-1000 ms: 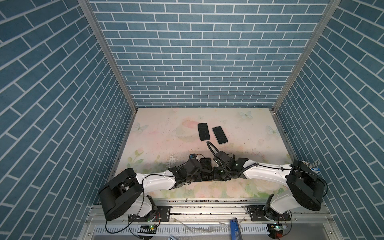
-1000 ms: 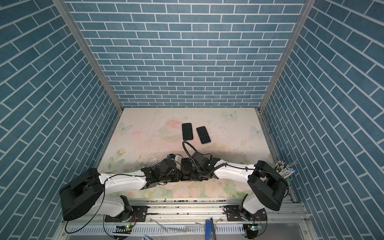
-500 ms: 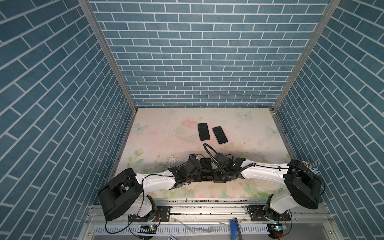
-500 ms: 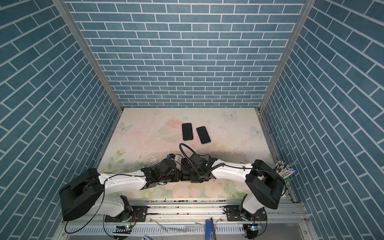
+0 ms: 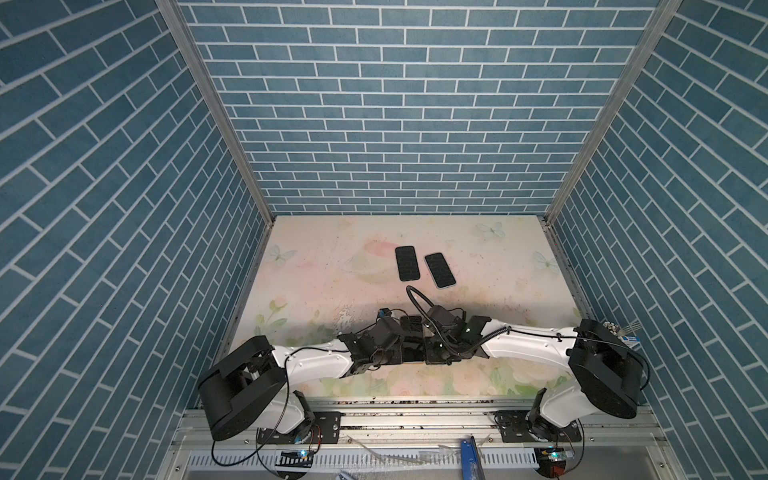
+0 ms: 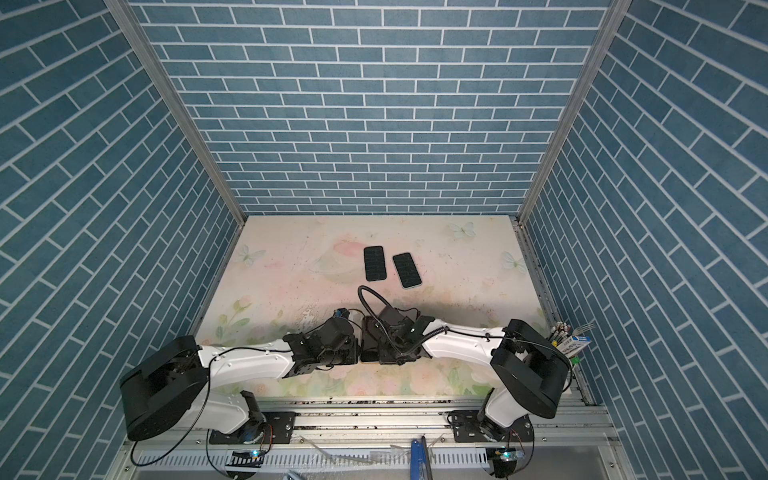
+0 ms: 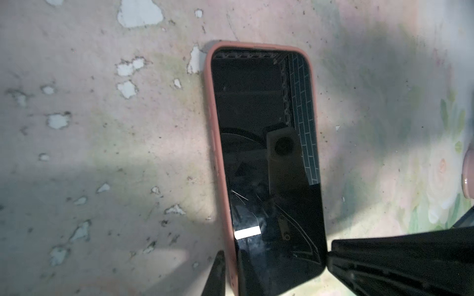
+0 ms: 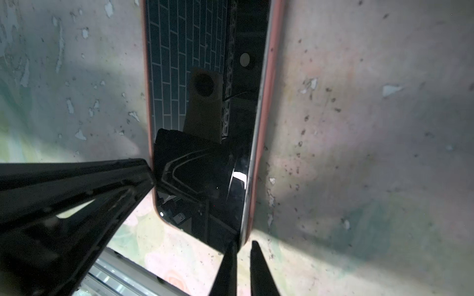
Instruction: Put the phone into the phone case
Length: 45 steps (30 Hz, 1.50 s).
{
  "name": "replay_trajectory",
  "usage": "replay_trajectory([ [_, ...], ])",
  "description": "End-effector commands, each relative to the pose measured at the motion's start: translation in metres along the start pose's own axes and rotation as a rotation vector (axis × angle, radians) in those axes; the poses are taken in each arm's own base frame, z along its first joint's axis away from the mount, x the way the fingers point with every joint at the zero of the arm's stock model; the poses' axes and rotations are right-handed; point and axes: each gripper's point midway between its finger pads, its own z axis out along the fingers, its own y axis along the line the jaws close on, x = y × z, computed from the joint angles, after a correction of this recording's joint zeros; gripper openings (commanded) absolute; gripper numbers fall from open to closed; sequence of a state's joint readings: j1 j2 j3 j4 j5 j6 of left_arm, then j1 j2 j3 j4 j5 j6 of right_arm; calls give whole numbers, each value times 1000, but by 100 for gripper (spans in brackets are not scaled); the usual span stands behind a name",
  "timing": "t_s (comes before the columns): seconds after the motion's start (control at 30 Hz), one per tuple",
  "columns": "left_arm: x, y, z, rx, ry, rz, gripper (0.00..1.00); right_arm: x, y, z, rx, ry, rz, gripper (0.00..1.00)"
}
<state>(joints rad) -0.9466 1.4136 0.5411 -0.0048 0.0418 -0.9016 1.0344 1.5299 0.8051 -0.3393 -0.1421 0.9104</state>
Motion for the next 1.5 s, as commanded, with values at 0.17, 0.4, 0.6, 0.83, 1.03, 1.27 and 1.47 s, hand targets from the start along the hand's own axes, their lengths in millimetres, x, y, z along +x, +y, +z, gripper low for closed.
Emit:
replay_trajectory([
  [0.17, 2, 6, 3, -56, 24, 7, 13, -6, 4, -2, 6, -29, -12, 14],
  [0.4, 3, 5, 3, -47, 21, 8, 13, 0, 3, 11, 15, 27, -9, 13],
  [0.6, 2, 4, 2, -36, 14, 9, 13, 9, 6, 19, 32, 81, -19, 12],
  [0.83, 2, 3, 2, -32, 12, 9, 13, 17, 8, 28, 42, 133, -26, 11],
  [1.03, 2, 3, 1, -29, 9, 8, 13, 23, 7, 36, 68, 173, -26, 4],
  [1.27, 0, 2, -1, -21, 1, 9, 13, 17, 9, 29, 82, 143, -37, 0],
  [1.47, -3, 1, -7, 3, -34, 8, 15, -5, 11, -12, 77, -26, -66, 9],
])
